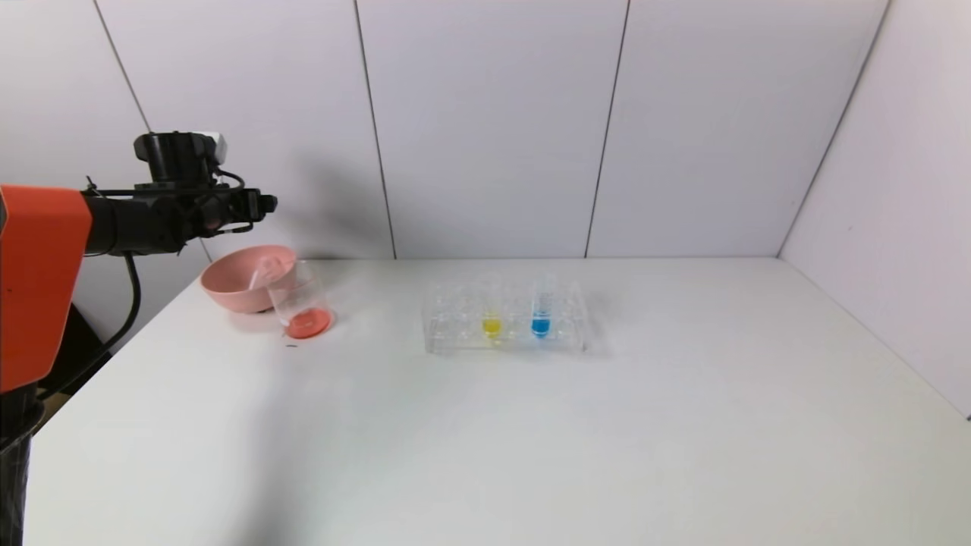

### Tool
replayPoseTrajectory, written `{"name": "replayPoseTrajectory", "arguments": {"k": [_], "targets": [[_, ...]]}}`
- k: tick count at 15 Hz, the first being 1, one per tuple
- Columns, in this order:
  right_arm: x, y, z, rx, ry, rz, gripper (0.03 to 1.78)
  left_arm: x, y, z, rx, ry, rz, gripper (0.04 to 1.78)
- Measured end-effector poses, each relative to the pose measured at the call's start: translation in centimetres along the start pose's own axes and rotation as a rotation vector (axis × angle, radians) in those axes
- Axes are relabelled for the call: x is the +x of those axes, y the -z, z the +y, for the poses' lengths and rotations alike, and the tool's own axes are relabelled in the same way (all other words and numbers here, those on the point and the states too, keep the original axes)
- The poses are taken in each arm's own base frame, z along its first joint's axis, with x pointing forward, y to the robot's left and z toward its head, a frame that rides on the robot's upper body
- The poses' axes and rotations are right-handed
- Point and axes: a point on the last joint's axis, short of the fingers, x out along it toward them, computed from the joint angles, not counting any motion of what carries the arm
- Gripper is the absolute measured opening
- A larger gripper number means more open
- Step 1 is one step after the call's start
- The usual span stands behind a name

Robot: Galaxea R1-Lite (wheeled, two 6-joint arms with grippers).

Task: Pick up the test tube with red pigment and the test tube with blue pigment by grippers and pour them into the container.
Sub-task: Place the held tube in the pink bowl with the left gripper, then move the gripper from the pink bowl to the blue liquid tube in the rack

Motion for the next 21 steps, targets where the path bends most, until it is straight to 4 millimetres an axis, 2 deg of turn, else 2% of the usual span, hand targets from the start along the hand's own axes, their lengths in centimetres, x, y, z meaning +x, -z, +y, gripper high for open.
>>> {"name": "replayPoseTrajectory", "arguments": {"k": [7, 13, 18, 21], "targets": [[0.0, 0.0, 0.0, 0.0, 0.0, 0.0, 1.78, -5.0, -3.2, -1.2, -0.05, 0.085, -0.094, 1.76], [0.0, 0.0, 0.0, 0.0, 0.0, 0.0, 1.77, -11.0, -5.6, -3.0, -0.066, 0.15, -0.15, 1.76], [0.0, 0.0, 0.0, 0.0, 0.0, 0.0, 1.78, -15.2, -6.1, -3.9, -0.075, 0.194, -0.214, 1.76], [0.0, 0.0, 0.0, 0.0, 0.0, 0.0, 1.77, -17.4, -5.6, -3.9, -0.07, 0.207, -0.204, 1.76]]}}
